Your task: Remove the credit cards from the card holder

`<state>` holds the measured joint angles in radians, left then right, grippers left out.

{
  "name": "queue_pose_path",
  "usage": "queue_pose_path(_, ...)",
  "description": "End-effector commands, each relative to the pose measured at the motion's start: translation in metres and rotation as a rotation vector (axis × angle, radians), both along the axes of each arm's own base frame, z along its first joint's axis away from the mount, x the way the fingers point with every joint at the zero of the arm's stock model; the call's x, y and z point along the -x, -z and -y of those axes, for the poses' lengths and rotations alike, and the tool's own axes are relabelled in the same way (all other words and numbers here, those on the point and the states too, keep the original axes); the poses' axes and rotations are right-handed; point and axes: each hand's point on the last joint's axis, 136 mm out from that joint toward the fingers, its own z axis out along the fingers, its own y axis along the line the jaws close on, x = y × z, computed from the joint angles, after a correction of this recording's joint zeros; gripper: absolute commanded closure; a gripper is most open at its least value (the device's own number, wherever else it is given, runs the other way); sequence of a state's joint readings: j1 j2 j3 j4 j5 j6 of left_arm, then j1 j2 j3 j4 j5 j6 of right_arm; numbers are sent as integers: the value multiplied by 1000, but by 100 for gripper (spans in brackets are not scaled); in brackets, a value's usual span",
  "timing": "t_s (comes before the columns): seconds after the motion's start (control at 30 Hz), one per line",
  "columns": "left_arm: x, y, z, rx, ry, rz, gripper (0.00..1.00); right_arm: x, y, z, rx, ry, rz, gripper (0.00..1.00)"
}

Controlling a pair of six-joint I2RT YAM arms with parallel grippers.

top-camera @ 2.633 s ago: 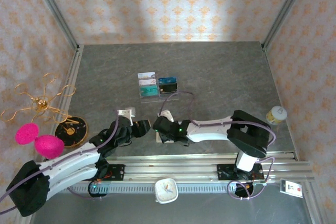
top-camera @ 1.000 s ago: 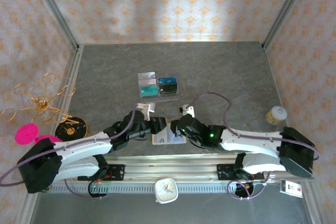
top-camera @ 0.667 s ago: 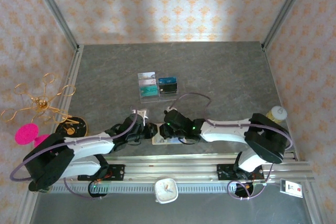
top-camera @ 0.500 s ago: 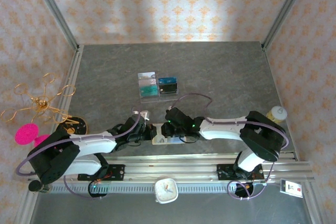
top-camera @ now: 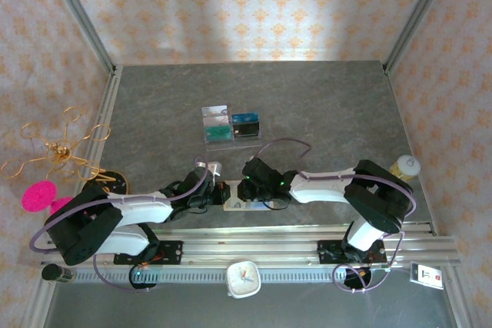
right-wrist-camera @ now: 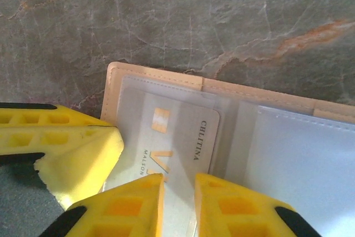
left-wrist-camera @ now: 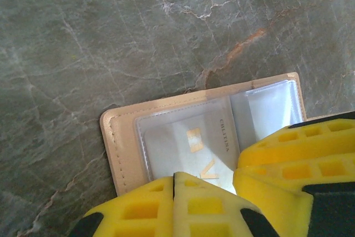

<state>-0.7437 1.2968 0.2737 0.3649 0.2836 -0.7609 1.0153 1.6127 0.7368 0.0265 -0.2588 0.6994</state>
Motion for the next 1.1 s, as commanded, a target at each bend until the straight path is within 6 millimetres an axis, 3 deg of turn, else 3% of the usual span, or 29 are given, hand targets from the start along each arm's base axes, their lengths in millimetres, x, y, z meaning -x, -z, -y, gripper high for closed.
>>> queue_pose_path(0.0,10,18,-11,-56,7,-45,100,-1,14,21,76,52,-9,78)
queue_pose_path(0.33,12,22,-15,-65,1,-47,100,3,16,28,57,73,-40,80)
queue_pose_path(0.5,14,23,-12,-53,14,-52,100,8,18,15,4,29,-75,86)
queue_pose_path(0.67,17,24,-11,-44,22,-59,100,10,18,13,-18,21,-81,99)
queue_pose_path(1.07,17,24,-14,-47,16,-52,100,0,15,49,18,153,-52,100)
